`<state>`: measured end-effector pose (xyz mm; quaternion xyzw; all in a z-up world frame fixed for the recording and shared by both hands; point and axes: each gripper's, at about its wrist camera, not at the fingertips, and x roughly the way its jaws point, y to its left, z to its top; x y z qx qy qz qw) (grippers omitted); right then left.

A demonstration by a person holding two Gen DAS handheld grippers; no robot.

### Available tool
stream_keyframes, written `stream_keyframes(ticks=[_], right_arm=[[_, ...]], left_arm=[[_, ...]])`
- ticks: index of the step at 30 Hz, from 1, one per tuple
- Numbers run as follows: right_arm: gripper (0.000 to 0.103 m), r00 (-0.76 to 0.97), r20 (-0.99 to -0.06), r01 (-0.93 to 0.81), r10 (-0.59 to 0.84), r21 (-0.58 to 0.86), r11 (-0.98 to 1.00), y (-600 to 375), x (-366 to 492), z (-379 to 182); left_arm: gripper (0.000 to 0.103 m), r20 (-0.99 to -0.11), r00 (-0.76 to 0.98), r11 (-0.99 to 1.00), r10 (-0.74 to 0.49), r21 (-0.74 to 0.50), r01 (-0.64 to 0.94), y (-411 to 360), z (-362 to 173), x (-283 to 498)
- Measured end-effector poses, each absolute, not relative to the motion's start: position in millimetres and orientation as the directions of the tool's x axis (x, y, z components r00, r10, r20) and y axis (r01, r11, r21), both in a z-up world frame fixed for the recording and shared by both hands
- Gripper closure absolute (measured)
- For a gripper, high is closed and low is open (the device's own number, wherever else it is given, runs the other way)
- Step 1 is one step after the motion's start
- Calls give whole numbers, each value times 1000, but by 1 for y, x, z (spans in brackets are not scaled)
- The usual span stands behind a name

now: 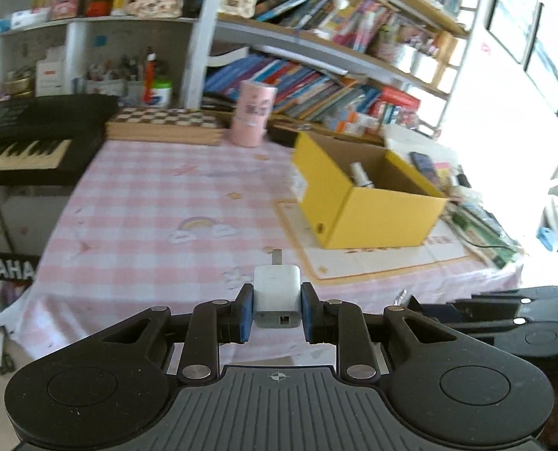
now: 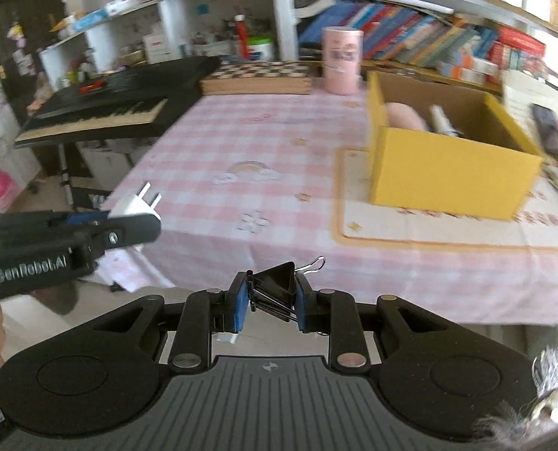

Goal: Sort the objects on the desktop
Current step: 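Carry the white plug and black binder clip toward the yellow box with both tools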

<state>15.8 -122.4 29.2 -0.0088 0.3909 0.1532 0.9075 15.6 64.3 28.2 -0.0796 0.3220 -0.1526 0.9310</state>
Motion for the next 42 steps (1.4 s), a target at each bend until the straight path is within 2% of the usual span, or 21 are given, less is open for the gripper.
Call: stream_keyframes(ticks=[12, 17, 23, 30, 42], right_arm=[[80, 664, -734, -25, 146, 173, 985, -190, -11, 15], [80, 655, -745, 17, 128, 184, 983, -212, -10, 14], [80, 639, -755, 1, 148, 193, 981, -235, 5, 9], [80, 625, -760, -3, 180, 228, 974, -278, 37, 6], [80, 613, -755, -18, 231, 279, 960, -347, 91, 3]], left_arm=[[79, -638, 612, 867, -469, -201, 455, -4, 18, 26], [79, -664, 581, 864, -470, -211, 457, -25, 14, 38], [79, -688, 570, 856, -448, -149, 494, -64, 14, 47], [79, -720, 547, 869, -428, -162, 467, -99, 12, 75], [79, -718, 569, 884, -402, -142, 445, -159, 15, 111]])
